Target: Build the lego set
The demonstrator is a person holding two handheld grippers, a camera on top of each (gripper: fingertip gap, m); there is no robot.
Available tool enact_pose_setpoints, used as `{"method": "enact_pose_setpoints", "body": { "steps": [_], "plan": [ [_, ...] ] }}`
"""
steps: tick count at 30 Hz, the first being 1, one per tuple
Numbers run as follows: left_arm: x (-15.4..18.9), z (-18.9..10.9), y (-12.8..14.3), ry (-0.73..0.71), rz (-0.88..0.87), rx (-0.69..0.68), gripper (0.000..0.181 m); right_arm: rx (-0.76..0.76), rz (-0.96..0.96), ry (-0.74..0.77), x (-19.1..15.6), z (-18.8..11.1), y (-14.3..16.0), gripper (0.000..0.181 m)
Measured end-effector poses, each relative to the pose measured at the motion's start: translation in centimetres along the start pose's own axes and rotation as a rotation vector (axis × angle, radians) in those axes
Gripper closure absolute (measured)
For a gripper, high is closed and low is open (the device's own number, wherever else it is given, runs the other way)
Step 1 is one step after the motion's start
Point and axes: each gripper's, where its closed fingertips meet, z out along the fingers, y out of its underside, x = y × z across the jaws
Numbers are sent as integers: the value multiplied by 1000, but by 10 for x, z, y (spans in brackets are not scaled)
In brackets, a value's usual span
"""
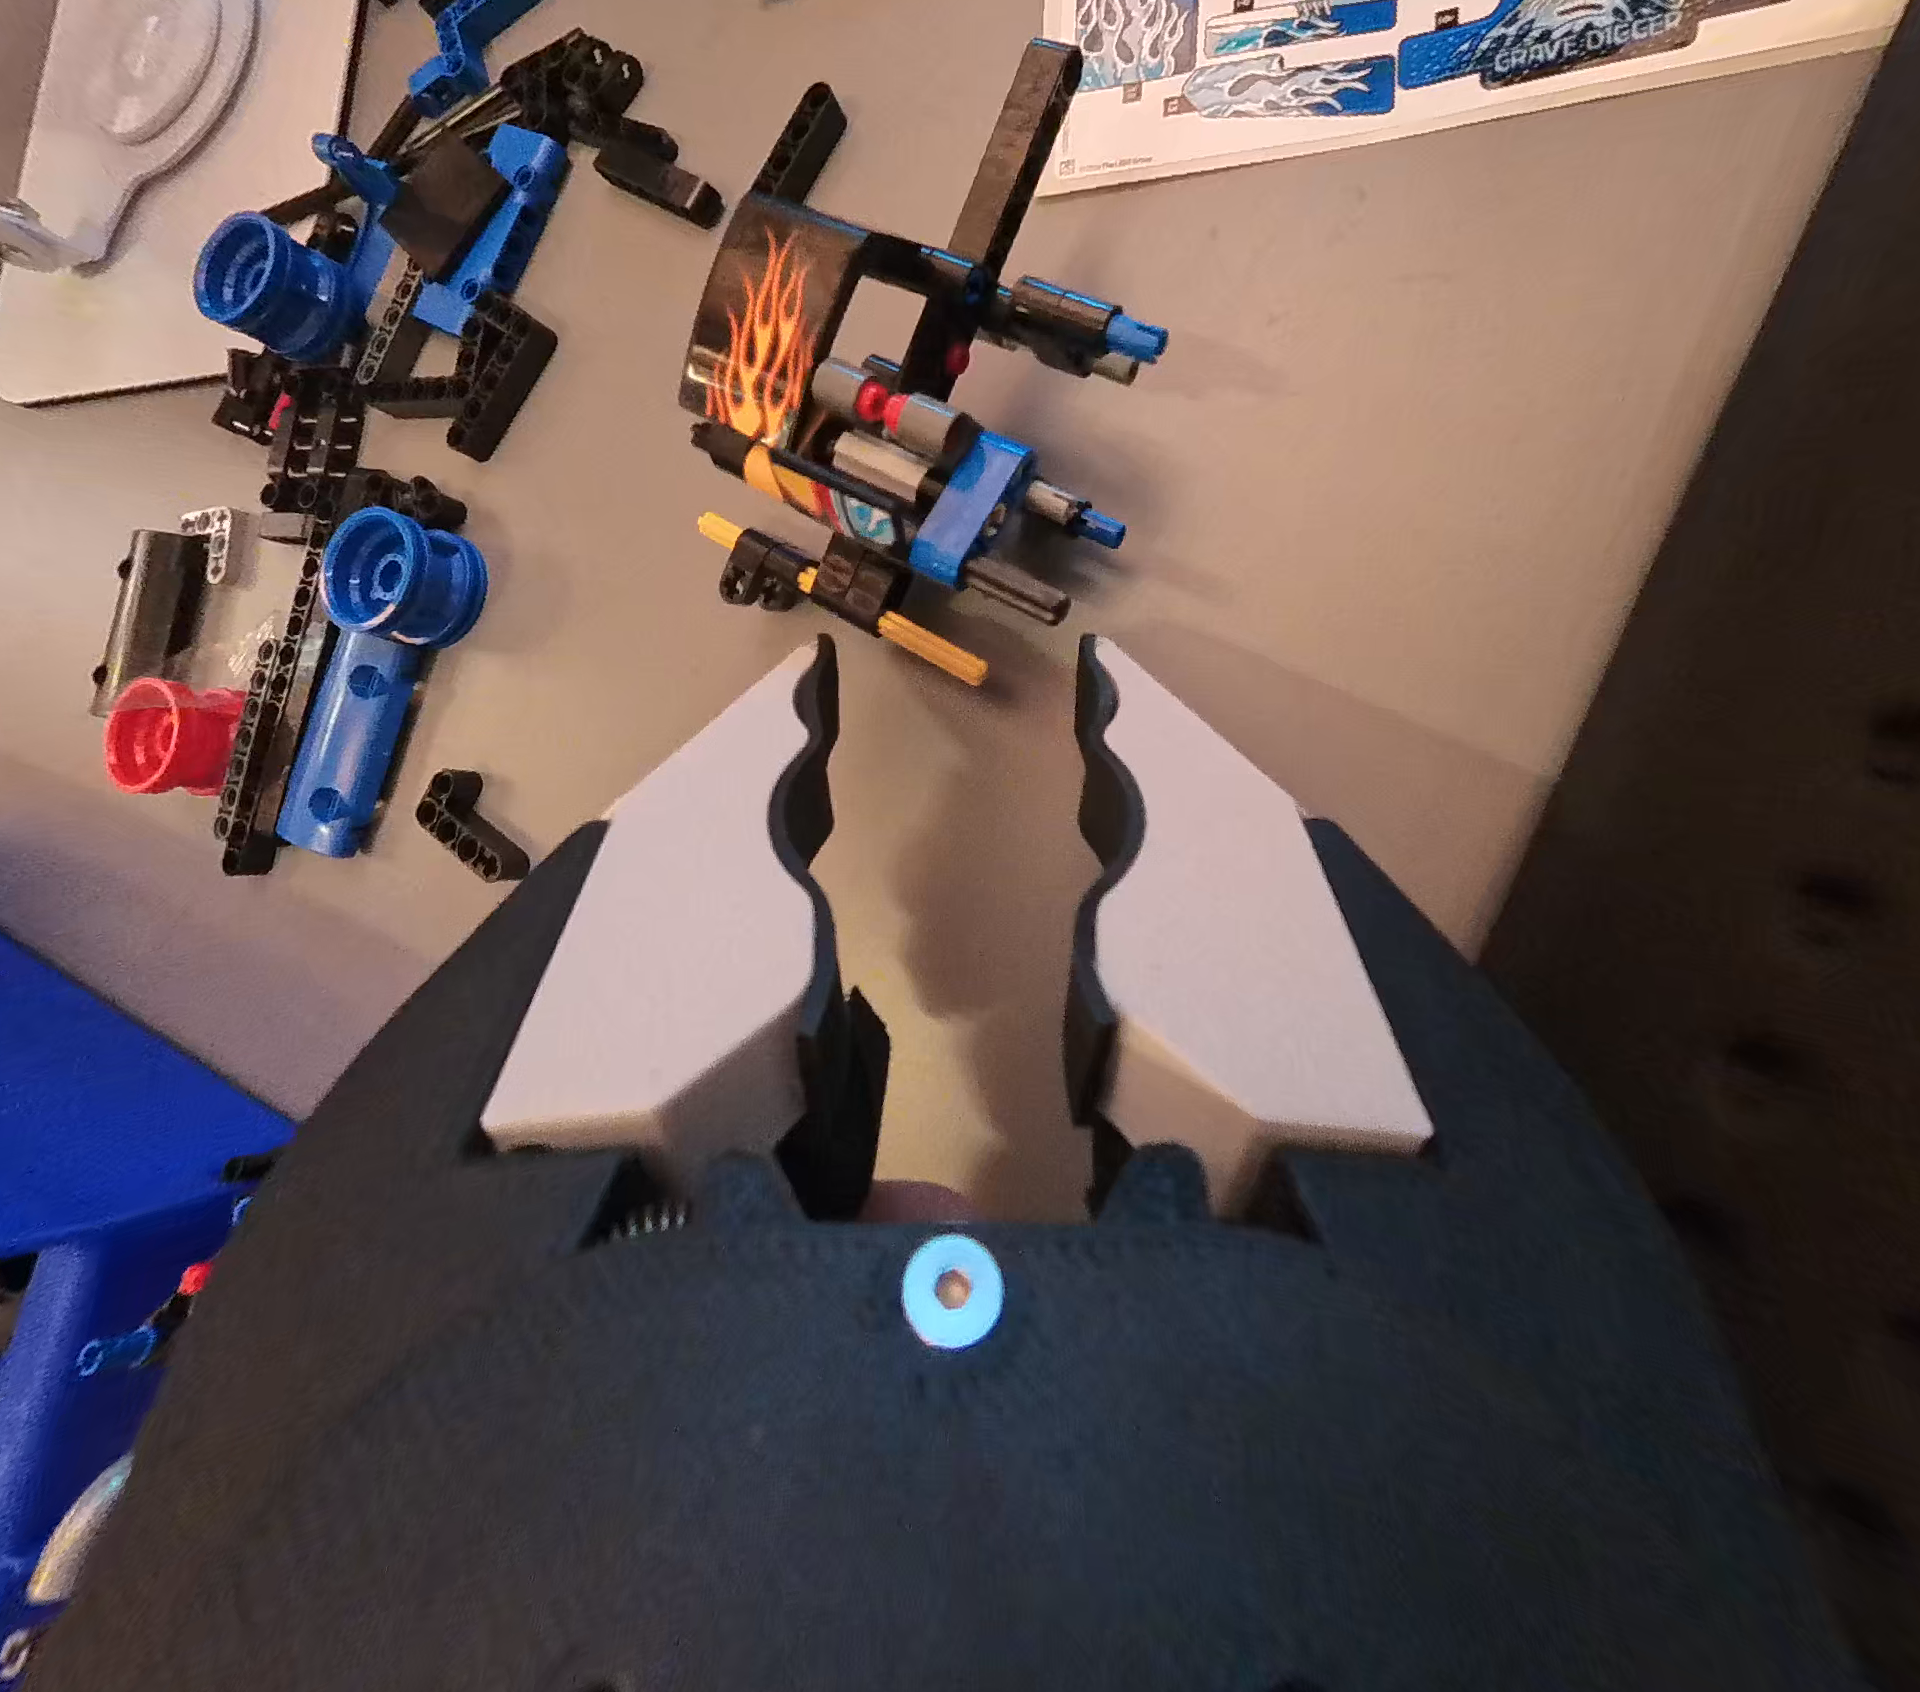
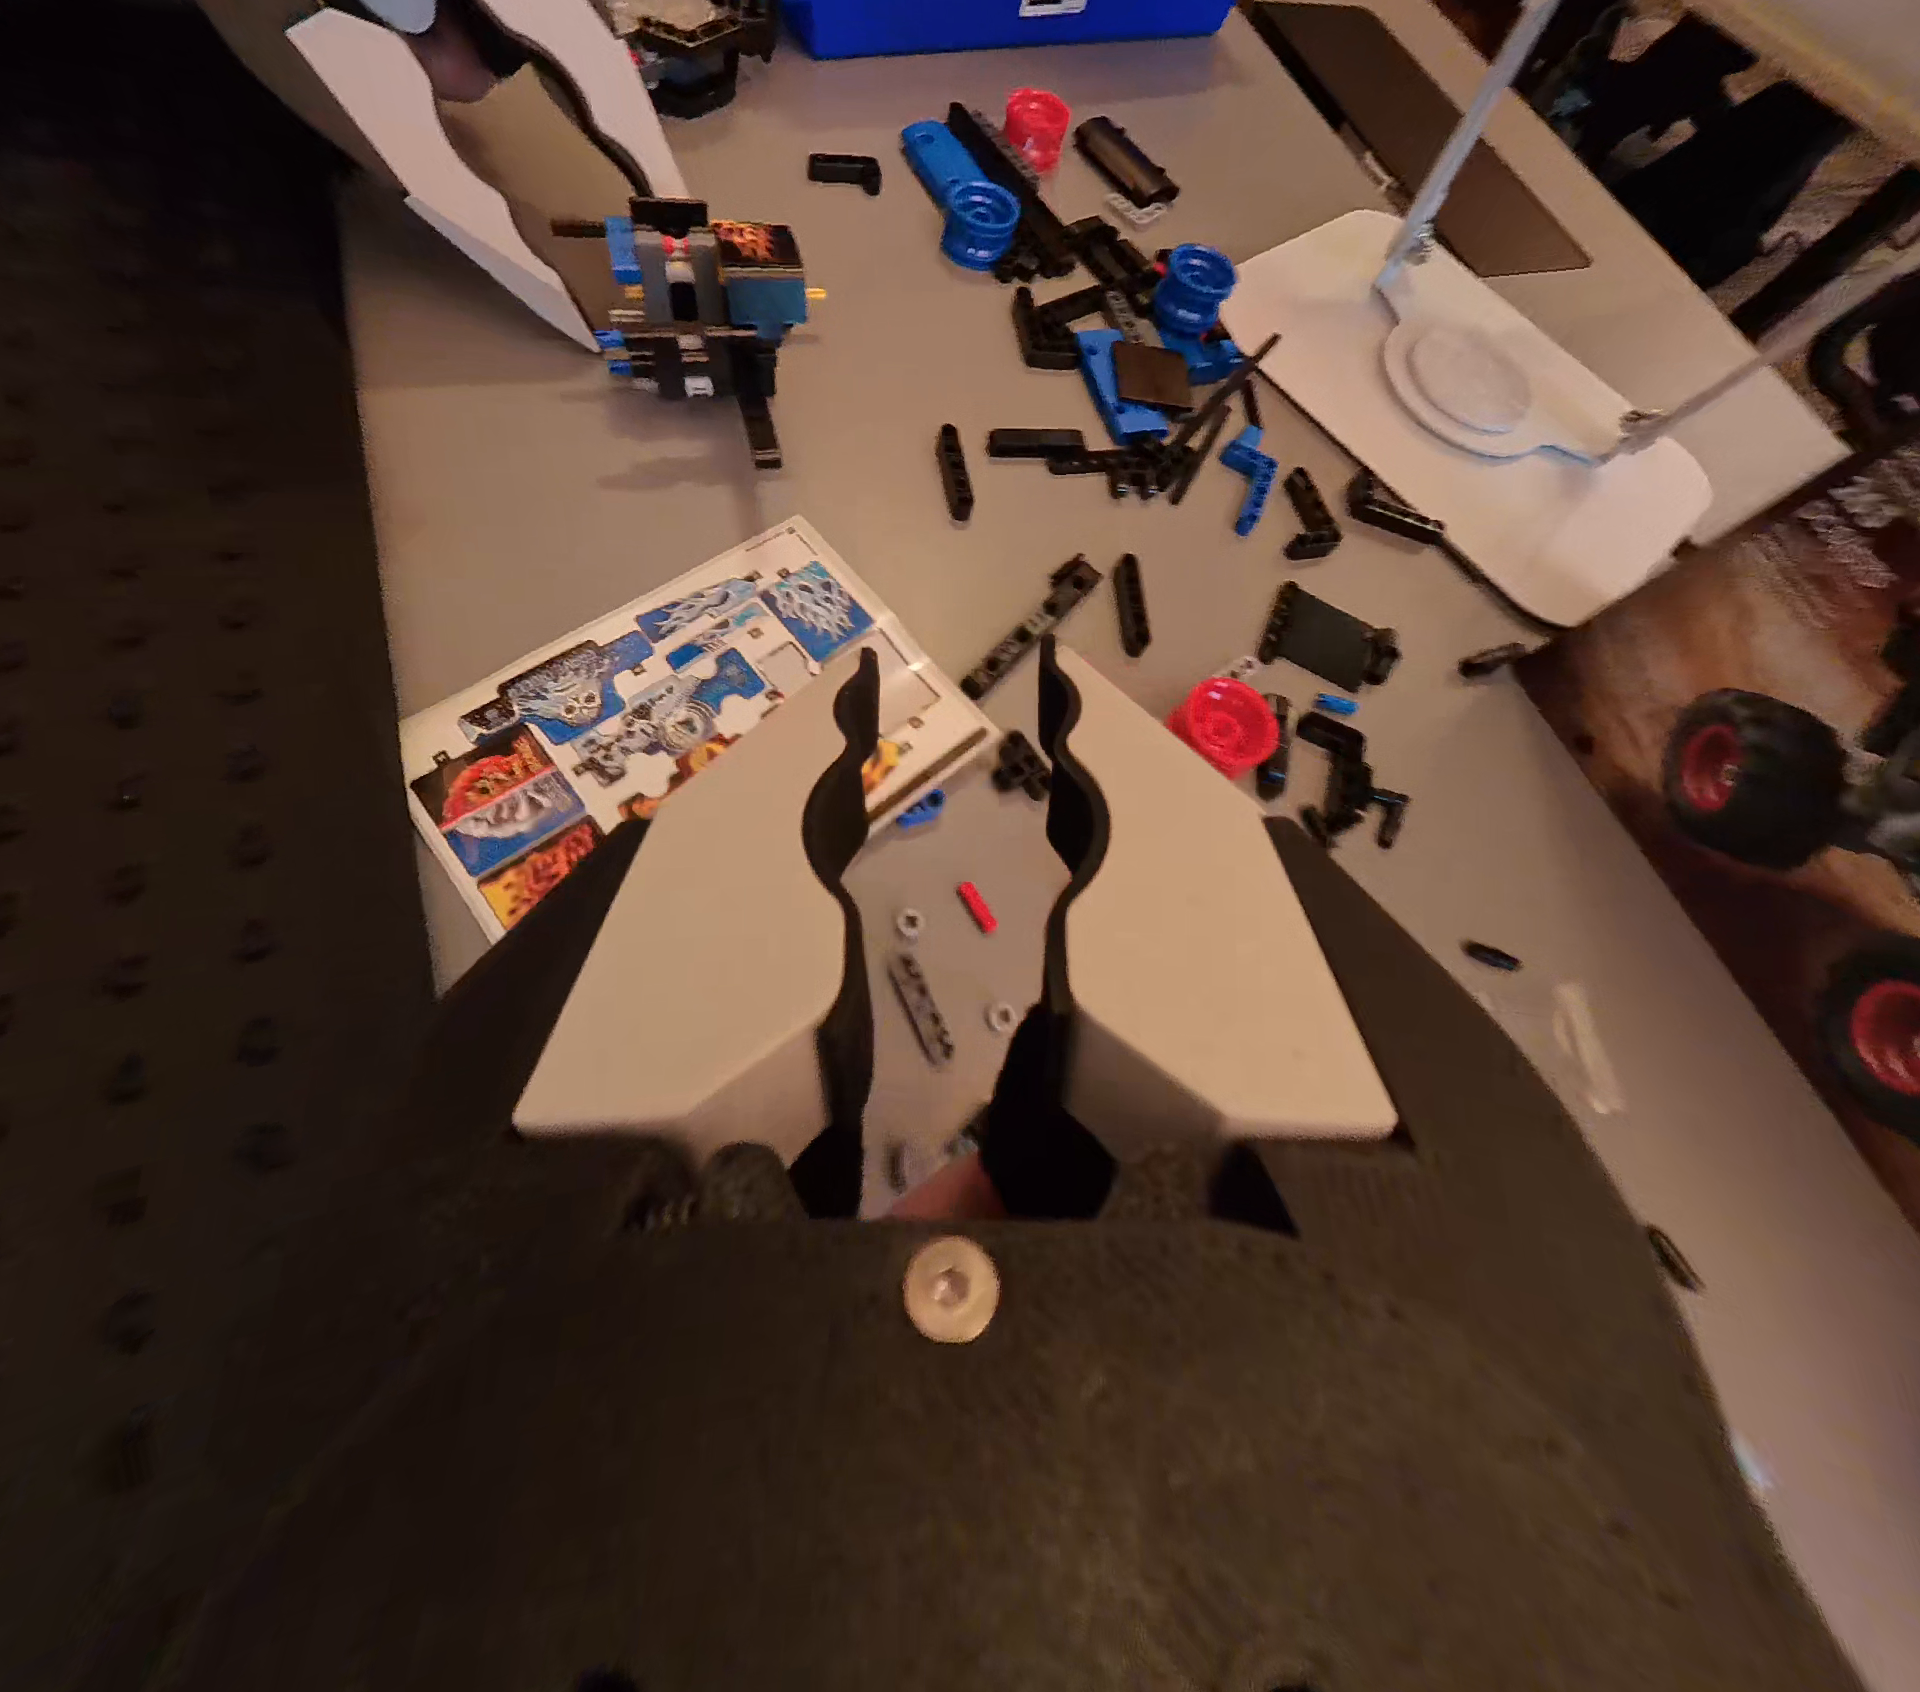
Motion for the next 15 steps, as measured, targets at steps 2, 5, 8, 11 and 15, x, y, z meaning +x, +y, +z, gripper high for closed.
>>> {"method": "enact_pose_setpoints", "body": {
  "steps": [2,5,8,11,15],
  "plan": [
    [-1,1,0,8,-15,4,137,-28,-16,-34,-13,17,1,153],
    [-3,0,0,0,-22,2,130,-100,-98,-53,-27,42,5,151],
    [-6,-3,0,-32,11,-9,119,-122,-131,-96,-41,61,1,151],
    [-18,-8,-6,-65,54,-21,98,-138,-144,-120,-47,78,-2,150],
    [-27,-13,-19,-24,151,-36,91,-191,-156,-145,-53,103,2,148]
  ]
}}
